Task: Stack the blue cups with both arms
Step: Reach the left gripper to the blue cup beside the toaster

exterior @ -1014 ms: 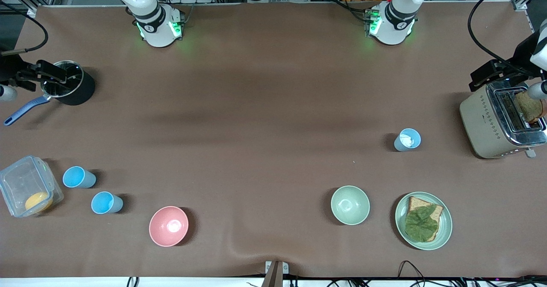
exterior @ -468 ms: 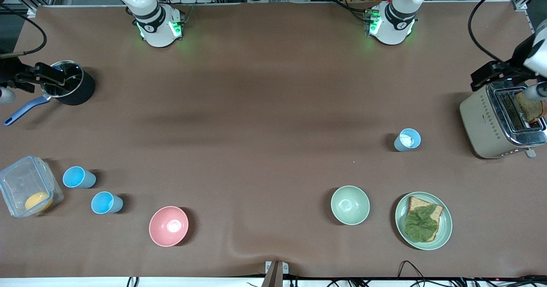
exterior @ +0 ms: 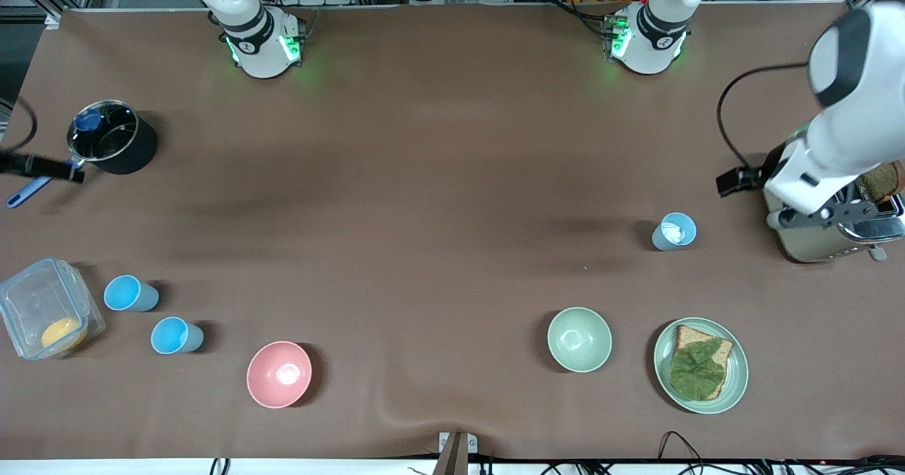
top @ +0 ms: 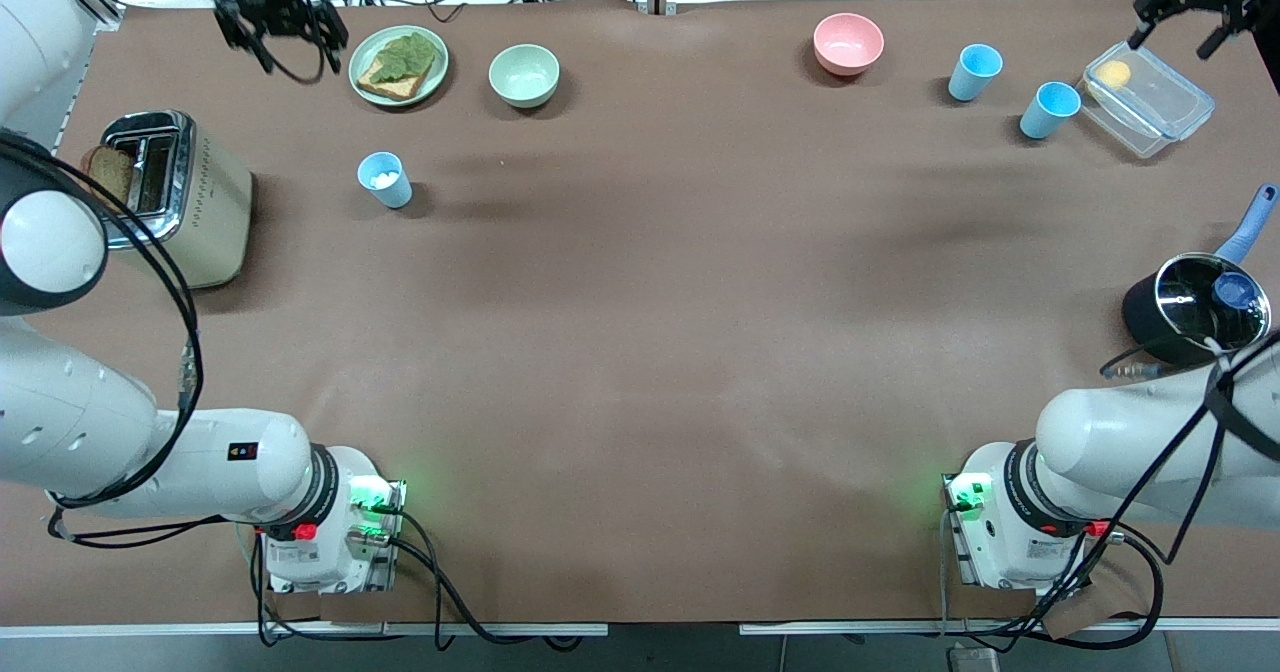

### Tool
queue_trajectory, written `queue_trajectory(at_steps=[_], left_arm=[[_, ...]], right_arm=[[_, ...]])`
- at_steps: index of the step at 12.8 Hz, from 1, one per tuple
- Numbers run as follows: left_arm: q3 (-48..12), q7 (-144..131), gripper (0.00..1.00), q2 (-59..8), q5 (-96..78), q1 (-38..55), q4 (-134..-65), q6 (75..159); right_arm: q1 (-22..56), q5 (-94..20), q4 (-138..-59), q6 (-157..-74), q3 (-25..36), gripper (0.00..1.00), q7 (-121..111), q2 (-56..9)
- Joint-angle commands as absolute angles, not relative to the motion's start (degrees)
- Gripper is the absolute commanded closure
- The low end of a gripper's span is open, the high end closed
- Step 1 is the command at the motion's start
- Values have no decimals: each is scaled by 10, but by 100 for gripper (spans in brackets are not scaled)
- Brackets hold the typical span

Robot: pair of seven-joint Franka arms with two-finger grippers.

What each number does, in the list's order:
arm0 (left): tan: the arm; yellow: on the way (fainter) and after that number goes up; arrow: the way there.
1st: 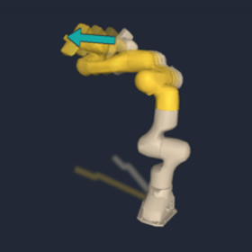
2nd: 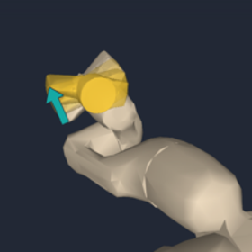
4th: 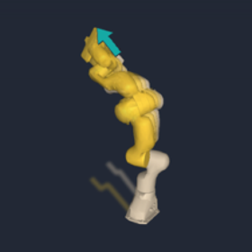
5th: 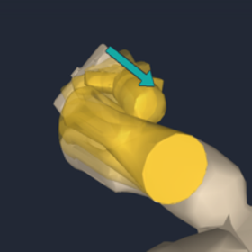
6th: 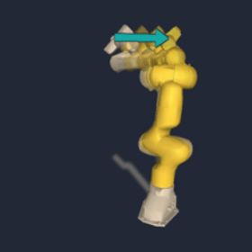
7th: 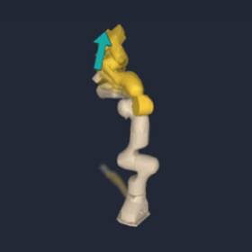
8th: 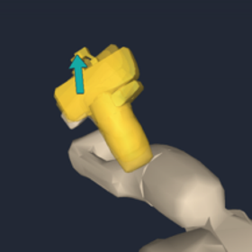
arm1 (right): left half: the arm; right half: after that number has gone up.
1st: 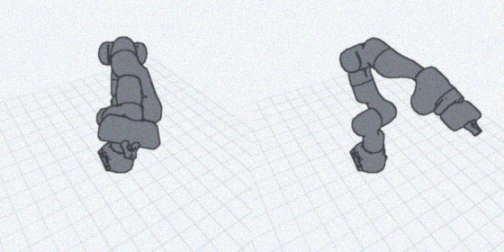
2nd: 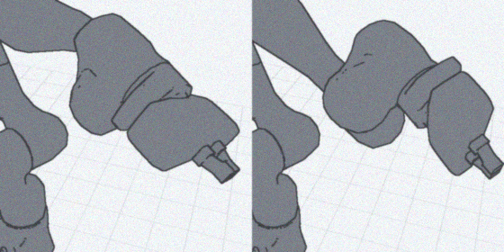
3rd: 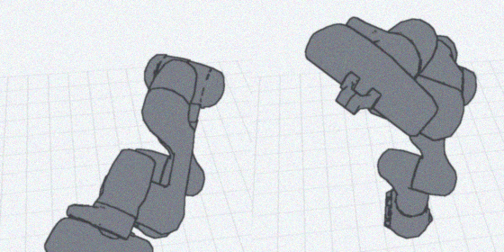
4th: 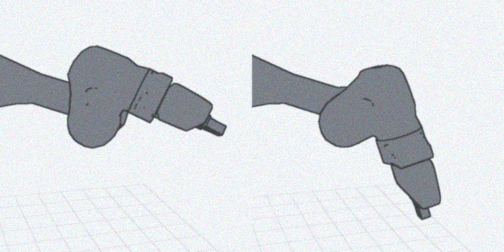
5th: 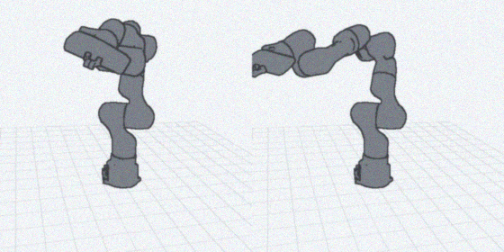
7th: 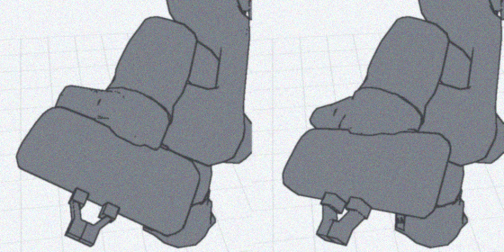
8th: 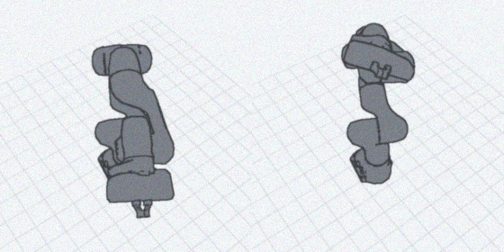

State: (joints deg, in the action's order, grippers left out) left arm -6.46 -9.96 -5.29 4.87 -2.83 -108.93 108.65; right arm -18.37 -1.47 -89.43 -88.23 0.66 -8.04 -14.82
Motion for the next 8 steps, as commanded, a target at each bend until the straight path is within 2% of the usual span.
queue_trajectory(at_steps=[1,3,7,8], left_arm=[[-69,-85,0,-58,59,-60,-1229,1253],[-69,-85,0,-83,59,-73,-1273,1329],[-70,-85,0,-129,58,-69,-1268,1353],[-70,-85,9,-142,58,-69,-1268,1360]], right_arm=[[-212,24,-830,-915,-2,0,-83,-260],[-214,34,-830,-994,-2,0,-83,-299],[-206,29,-824,-1029,-3,0,-83,-339],[-206,27,-824,-1054,-4,0,-83,-345]])
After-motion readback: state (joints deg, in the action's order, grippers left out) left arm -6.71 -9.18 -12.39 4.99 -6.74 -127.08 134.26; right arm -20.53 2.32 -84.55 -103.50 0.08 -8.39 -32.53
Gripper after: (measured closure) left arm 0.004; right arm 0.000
